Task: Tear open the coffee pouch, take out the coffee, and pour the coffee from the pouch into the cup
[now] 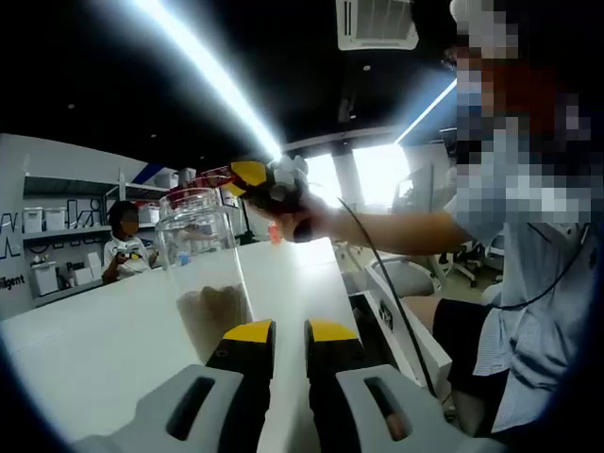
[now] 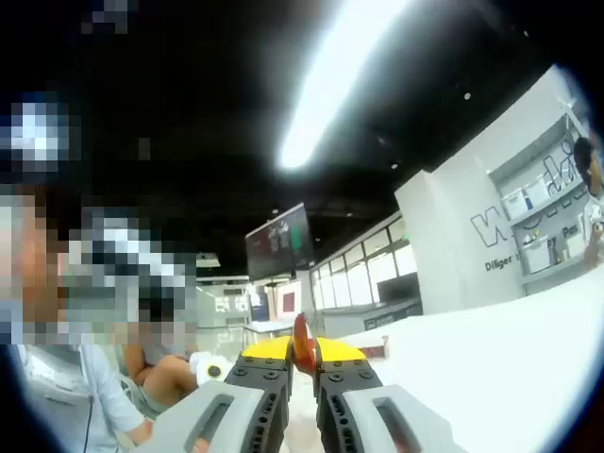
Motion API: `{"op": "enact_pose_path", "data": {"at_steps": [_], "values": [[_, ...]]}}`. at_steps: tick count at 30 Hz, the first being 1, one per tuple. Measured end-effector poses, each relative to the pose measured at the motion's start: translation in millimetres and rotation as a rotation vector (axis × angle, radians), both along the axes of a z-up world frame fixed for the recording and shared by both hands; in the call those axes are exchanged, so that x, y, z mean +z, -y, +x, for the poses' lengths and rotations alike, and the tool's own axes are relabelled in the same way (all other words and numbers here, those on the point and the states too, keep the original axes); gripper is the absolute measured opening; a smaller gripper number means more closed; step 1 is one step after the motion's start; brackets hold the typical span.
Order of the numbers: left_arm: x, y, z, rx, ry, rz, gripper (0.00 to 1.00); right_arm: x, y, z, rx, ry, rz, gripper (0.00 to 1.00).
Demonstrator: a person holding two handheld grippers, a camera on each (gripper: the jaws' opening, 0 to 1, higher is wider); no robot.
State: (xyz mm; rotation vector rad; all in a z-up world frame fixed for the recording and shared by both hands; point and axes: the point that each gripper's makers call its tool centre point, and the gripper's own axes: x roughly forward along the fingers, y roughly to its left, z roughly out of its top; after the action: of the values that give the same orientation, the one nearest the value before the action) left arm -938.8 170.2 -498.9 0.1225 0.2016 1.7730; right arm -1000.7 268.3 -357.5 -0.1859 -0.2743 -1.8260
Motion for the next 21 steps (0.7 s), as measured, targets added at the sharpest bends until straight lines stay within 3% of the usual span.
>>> {"op": "enact_pose_path", "data": {"at_steps": [7,13,21], "values": [[0.3,0.2,-0.8,0.004,-0.001,0.0,0.15,0.0,-3.1,4.3,-0.002,0.0,0.045,0.09],[-0.5,0.3,-0.9,0.003,0.001,-0.004,0.15,-8.4,2.3,-3.3,-0.012,0.061,0.087,0.09],[-1.7,-0.4,-0.1,-0.002,0.0,-0.011,0.15,4.9,-3.1,1.1,-0.011,0.047,0.122,0.09]]}}
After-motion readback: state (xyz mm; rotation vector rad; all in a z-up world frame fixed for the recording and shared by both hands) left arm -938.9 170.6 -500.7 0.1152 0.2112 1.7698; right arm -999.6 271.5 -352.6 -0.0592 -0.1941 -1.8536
